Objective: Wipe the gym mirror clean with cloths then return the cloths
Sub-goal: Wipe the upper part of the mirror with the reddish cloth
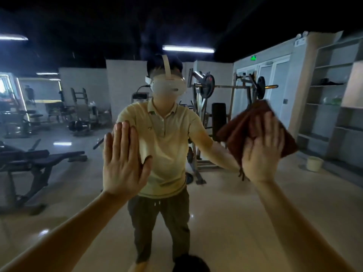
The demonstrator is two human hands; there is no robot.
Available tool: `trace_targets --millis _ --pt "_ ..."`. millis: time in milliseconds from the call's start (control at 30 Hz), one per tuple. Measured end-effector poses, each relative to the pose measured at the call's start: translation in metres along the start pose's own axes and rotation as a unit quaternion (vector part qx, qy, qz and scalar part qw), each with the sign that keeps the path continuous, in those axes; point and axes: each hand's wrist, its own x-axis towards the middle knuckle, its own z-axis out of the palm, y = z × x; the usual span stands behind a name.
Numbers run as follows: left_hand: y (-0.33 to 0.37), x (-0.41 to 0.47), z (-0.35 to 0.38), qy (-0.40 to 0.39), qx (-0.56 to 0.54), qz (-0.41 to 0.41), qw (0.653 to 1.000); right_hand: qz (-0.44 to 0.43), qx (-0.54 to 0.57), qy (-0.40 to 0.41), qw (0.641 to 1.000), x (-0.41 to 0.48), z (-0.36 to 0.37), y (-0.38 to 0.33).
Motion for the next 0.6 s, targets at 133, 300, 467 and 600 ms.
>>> trace_targets --millis 133,300,467,600 --pt "0.001 -0.002 0.008 0.025 0.008 0.011 1.000 0.298 0.105 0.109 0.942 -0.012 0.014 -0.068" --pt "0.006 -0.005 -0.004 0.019 -0.046 0.003 0.999 0.037 0.125 -0.025 0.991 -0.111 0.035 -0.200" --pt "0.011 -0.040 -0.004 -0.005 -0.046 0.000 0.999 -0.258 0.089 -0.117 0.955 -0.166 0.033 -0.122" --pt "0.000 -0.054 0.014 -0.010 0.010 0.017 1.000 -0.063 0.030 -0.072 0.995 -0.147 0.021 -0.018"
